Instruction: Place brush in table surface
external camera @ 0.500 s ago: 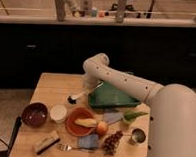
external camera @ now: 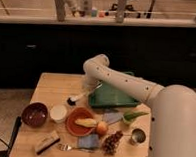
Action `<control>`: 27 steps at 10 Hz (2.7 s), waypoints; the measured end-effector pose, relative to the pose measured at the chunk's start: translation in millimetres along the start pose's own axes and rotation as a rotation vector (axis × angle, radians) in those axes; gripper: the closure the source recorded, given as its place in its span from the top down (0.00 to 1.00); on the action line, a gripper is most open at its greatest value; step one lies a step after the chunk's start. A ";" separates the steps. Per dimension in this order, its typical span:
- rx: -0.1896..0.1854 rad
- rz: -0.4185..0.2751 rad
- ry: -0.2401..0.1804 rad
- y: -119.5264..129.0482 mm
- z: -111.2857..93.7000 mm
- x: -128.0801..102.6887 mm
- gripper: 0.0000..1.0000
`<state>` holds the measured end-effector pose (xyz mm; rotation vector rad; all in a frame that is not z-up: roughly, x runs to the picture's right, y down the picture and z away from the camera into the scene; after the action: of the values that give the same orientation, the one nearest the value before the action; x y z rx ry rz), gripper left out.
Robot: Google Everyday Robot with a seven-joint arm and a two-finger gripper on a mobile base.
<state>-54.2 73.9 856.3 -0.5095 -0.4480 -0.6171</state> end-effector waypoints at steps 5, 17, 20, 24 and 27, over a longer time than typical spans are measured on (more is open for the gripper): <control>-0.037 -0.083 0.040 -52.8 -1.8 -15.4 0.00; -0.048 -0.331 -0.068 -85.3 40.3 -29.0 0.01; -0.064 -0.320 -0.093 -77.7 55.2 -26.0 0.27; -0.083 -0.311 -0.111 -71.8 65.6 -25.5 0.67; -0.091 -0.312 -0.116 -70.9 68.5 -28.8 0.78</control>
<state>-137.1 75.6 916.8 -0.5693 -0.6179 -0.9136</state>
